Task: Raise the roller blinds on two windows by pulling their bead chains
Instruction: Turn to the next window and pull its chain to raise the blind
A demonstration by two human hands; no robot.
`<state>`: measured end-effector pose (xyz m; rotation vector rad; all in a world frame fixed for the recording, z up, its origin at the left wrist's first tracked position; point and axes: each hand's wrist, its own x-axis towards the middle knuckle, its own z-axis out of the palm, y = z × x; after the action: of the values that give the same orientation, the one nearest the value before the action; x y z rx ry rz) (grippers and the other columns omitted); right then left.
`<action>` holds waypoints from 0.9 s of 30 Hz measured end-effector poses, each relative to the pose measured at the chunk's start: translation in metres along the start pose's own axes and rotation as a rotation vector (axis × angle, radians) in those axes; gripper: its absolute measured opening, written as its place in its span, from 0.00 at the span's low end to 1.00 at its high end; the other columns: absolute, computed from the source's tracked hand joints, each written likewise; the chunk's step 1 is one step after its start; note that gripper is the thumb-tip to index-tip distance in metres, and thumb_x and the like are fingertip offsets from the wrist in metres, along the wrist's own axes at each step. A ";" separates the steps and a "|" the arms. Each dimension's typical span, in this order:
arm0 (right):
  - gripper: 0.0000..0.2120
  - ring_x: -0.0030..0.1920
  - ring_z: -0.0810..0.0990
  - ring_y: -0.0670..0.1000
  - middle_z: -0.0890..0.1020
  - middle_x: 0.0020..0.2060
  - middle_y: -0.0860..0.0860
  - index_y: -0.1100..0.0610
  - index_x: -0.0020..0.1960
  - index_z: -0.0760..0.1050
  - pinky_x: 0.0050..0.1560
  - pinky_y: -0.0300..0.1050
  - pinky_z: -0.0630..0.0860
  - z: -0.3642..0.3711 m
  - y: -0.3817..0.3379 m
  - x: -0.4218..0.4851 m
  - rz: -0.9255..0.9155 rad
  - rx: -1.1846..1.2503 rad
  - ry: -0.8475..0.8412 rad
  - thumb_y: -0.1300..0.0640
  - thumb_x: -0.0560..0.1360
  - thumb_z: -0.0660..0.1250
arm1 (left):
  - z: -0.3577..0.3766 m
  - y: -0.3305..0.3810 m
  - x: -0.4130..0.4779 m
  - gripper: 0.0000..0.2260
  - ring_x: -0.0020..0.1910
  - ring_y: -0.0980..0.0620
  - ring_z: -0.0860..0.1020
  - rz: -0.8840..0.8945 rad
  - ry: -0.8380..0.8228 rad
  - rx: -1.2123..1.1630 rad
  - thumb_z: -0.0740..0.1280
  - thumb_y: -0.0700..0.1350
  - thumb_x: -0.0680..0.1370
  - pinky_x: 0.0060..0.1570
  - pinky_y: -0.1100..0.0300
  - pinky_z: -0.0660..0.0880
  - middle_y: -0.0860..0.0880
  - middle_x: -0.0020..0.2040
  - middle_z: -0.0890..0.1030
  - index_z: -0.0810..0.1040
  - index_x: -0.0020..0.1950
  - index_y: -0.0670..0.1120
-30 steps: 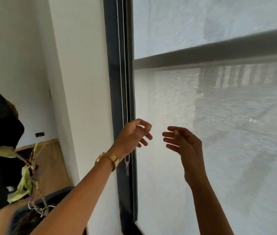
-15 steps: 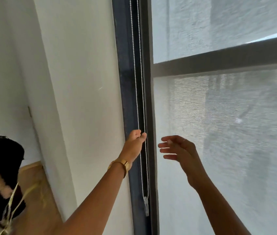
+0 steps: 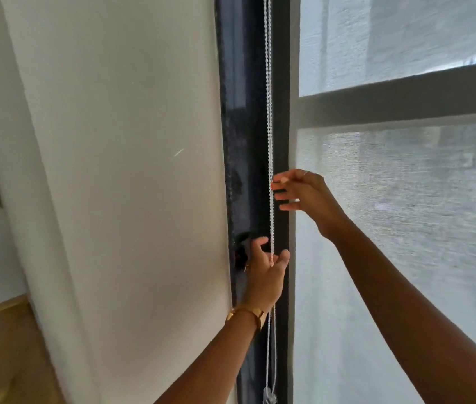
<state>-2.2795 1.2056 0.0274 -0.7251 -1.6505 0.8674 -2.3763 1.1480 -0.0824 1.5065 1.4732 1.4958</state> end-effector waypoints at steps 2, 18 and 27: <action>0.07 0.48 0.82 0.54 0.82 0.44 0.52 0.56 0.51 0.77 0.47 0.45 0.81 0.003 -0.015 0.014 -0.007 -0.051 0.010 0.58 0.77 0.61 | -0.005 0.005 0.003 0.16 0.46 0.57 0.75 0.019 -0.056 -0.097 0.60 0.50 0.79 0.44 0.70 0.71 0.51 0.50 0.77 0.67 0.66 0.48; 0.20 0.53 0.81 0.54 0.82 0.51 0.52 0.56 0.54 0.76 0.50 0.47 0.80 -0.009 -0.173 0.057 -0.004 -0.245 0.113 0.43 0.80 0.53 | -0.037 0.147 0.084 0.15 0.25 0.62 0.66 0.547 -0.023 -0.503 0.54 0.40 0.81 0.30 0.72 0.67 0.51 0.28 0.68 0.74 0.38 0.39; 0.18 0.55 0.82 0.56 0.83 0.51 0.54 0.59 0.57 0.76 0.52 0.49 0.81 0.033 -0.176 0.036 0.043 0.162 0.095 0.52 0.82 0.51 | -0.038 0.126 0.051 0.15 0.34 0.52 0.68 0.596 0.035 -0.514 0.53 0.37 0.81 0.40 0.61 0.67 0.42 0.32 0.70 0.71 0.36 0.38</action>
<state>-2.3245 1.1325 0.1885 -0.6804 -1.4669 0.9711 -2.3834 1.1521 0.0581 1.6522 0.5760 2.0440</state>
